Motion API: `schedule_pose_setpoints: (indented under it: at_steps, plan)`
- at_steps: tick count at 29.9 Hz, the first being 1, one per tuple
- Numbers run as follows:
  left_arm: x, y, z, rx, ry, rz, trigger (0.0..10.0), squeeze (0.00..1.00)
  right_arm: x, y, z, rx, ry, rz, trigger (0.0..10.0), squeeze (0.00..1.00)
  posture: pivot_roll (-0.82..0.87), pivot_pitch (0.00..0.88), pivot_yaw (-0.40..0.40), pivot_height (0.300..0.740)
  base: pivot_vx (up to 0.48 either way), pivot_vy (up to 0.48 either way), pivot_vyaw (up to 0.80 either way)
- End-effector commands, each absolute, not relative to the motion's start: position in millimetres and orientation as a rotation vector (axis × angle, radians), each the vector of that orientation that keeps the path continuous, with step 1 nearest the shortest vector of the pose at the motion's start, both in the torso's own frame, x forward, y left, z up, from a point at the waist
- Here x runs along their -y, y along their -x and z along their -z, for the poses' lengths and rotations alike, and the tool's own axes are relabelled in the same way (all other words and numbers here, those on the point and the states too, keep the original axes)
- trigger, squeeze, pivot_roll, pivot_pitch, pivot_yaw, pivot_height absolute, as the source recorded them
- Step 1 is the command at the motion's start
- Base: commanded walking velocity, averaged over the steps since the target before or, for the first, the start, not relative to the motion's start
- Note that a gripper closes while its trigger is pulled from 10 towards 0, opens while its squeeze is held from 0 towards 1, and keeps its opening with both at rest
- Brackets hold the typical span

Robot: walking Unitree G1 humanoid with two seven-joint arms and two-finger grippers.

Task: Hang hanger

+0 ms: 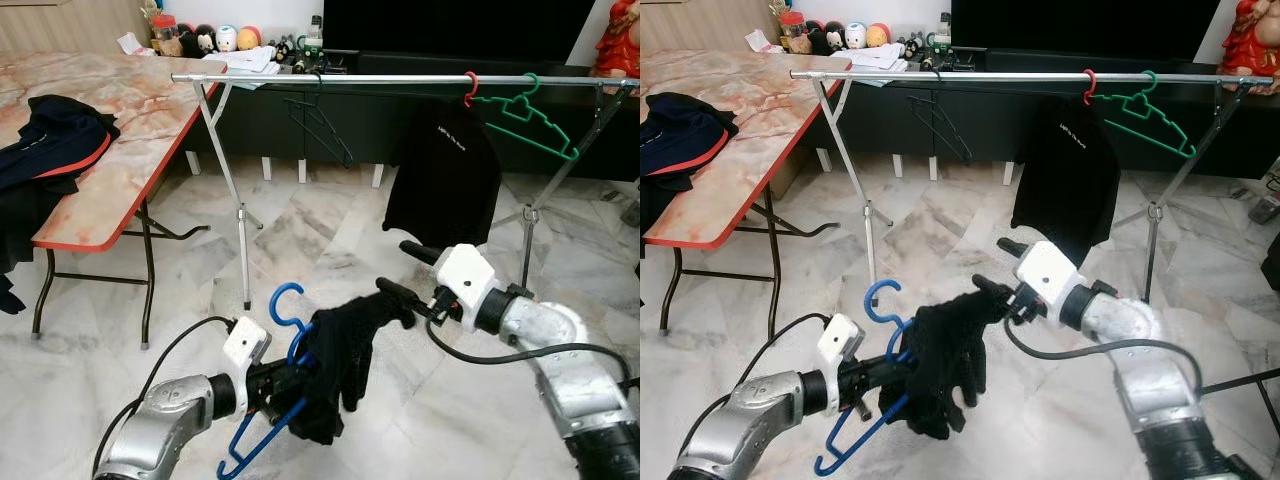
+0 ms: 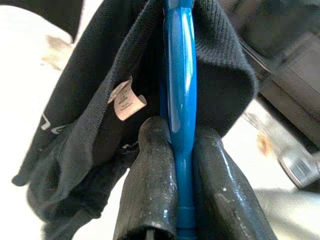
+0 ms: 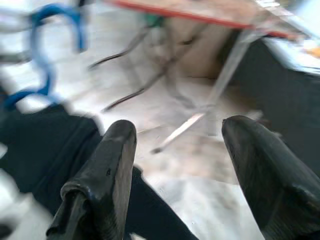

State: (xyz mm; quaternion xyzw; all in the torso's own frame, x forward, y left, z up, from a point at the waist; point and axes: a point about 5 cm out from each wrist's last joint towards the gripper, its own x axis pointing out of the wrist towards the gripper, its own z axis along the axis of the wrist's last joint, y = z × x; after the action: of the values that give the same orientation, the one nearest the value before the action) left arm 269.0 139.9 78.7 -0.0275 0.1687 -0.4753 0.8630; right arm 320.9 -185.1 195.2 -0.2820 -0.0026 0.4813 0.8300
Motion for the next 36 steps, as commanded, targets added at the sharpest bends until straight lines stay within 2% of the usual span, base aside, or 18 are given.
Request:
schedule_pose_setpoints:
  at_steps: [1, 7, 11, 12, 16, 17, 18, 19, 20, 25, 36]
  plan:
    - [-132, -265, -88, -0.309, 0.022, 1.094, 10.0, 0.0, 185, -316, -190, -0.047, 0.578, -1.164, 10.0, 0.0, 0.0, 0.106, -0.036, 0.74, 0.0, 0.0, 0.0]
    - [-130, -260, -93, -0.3, -0.016, 1.179, 10.0, 0.0, 186, -310, -177, -0.142, 0.536, -1.372, 10.0, 0.0, 0.01, 0.093, -0.04, 0.74, 0.0, 0.0, 0.0]
    - [-130, -258, -99, -0.288, -0.053, 1.239, 10.0, 0.0, 184, -315, -170, -0.176, 0.509, -1.422, 10.0, 0.0, 0.01, 0.082, -0.04, 0.74, 0.0, 0.0, 0.0]
    - [-128, -257, -105, -0.275, -0.076, 1.282, 10.0, 0.0, 181, -316, -167, -0.193, 0.497, -1.447, 10.0, 1.0, 0.02, 0.079, -0.04, 0.74, 0.0, 0.0, 0.0]
    - [-126, -256, -107, -0.275, -0.105, 1.312, 10.0, 0.0, 179, -316, -164, -0.196, 0.49, -1.476, 10.0, 1.0, 0.02, 0.075, -0.038, 0.74, 0.0, 0.0, 0.0]
    - [-126, -256, -106, -0.278, -0.114, 1.319, 10.0, 0.0, 178, -315, -164, -0.198, 0.474, -1.493, 10.0, 0.91, 0.02, 0.072, -0.037, 0.74, 0.0, 0.0, 0.0]
    - [-126, -256, -106, -0.28, -0.121, 1.326, 10.0, 0.0, 178, -314, -164, -0.202, 0.454, -1.519, 10.0, 0.59, 0.02, 0.071, -0.038, 0.74, 0.0, 0.0, 0.0]
    - [-126, -256, -106, -0.28, -0.121, 1.326, 10.0, 0.0, 178, -314, -164, -0.202, 0.454, -1.519, 10.0, 0.59, 0.02, 0.071, -0.038, 0.74, 0.0, 0.0, 0.0]
    - [-125, -256, -107, -0.277, -0.137, 1.342, 10.0, 0.0, 177, -312, -162, -0.222, 0.425, -1.567, 10.0, 0.0, 0.02, 0.068, -0.039, 0.74, 0.0, 0.0, 0.0]
    - [-123, -257, -112, -0.266, -0.163, 1.377, 10.0, 0.0, 177, -308, -149, -0.301, 0.428, -1.657, 10.0, 0.0, 0.03, 0.067, -0.042, 0.74, 0.0, 0.0, 0.0]
    - [-117, -257, -118, -0.258, -0.206, 1.426, 10.0, 0.0, 170, -310, -133, -0.334, 0.411, -1.671, 10.0, 0.0, 0.04, 0.063, -0.042, 0.74, 0.0, 0.0, 0.0]
